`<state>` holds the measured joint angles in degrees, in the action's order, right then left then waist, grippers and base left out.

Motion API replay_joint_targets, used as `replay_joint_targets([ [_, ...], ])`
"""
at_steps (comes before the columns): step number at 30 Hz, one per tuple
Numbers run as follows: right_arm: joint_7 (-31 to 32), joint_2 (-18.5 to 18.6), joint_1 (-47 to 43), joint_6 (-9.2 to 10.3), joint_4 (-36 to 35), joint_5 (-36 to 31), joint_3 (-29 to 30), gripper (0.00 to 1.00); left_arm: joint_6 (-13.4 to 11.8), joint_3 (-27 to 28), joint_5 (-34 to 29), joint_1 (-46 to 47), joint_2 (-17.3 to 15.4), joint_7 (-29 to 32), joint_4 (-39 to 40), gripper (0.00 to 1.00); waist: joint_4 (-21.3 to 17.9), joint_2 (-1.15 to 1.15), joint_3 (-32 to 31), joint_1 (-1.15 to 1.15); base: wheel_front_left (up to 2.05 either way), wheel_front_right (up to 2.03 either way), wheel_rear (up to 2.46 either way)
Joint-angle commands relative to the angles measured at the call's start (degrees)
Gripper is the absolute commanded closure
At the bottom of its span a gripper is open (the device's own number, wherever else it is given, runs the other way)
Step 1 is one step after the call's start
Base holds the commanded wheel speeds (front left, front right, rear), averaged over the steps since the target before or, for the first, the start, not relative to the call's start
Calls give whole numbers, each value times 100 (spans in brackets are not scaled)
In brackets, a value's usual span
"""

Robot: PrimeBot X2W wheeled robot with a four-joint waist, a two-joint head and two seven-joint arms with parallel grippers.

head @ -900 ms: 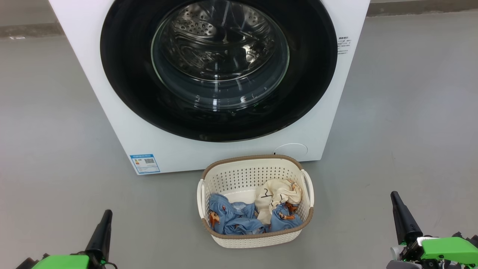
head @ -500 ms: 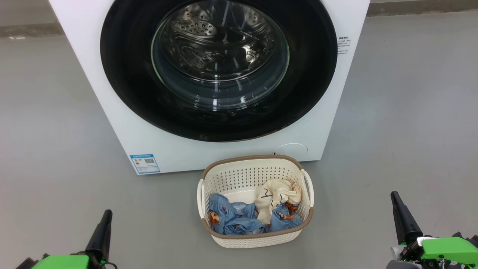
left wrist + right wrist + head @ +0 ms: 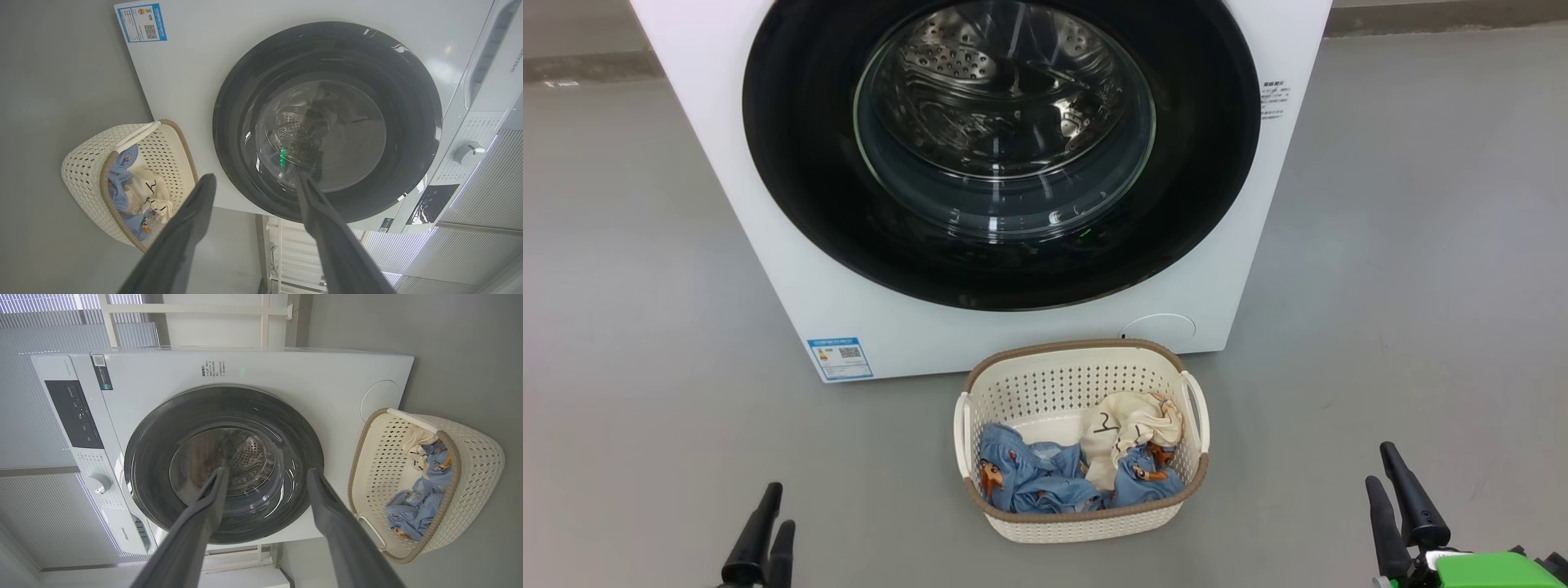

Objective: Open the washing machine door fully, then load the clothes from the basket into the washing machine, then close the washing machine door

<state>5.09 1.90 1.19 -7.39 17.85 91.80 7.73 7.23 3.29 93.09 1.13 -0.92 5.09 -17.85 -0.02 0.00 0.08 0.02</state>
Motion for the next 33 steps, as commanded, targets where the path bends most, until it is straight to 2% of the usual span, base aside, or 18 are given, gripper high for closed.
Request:
replay_joint_targets([
  [1, -74, 48, 126, -1, -209, -87, -28, 0, 7, -10, -55, 174, -79, -66, 180, 0, 0, 0, 4, 2, 0, 0, 0],
  [20, -376, 56, 100, -2, -485, -475, -50, 0, 10, -106, -197, 224, -97, -369, 309, 0, 7, 0, 17, -2, 0, 0, 0],
  [28, -510, 59, 113, -3, -625, -667, -22, 0, 11, -43, -434, 256, -105, -504, 454, 0, 16, 0, 14, -2, 0, 0, 0],
  [33, -593, 62, 152, -3, -723, -1003, 53, 0, 12, -9, -655, 270, -110, -588, 584, 0, 20, 0, 10, -2, 0, 0, 0],
])
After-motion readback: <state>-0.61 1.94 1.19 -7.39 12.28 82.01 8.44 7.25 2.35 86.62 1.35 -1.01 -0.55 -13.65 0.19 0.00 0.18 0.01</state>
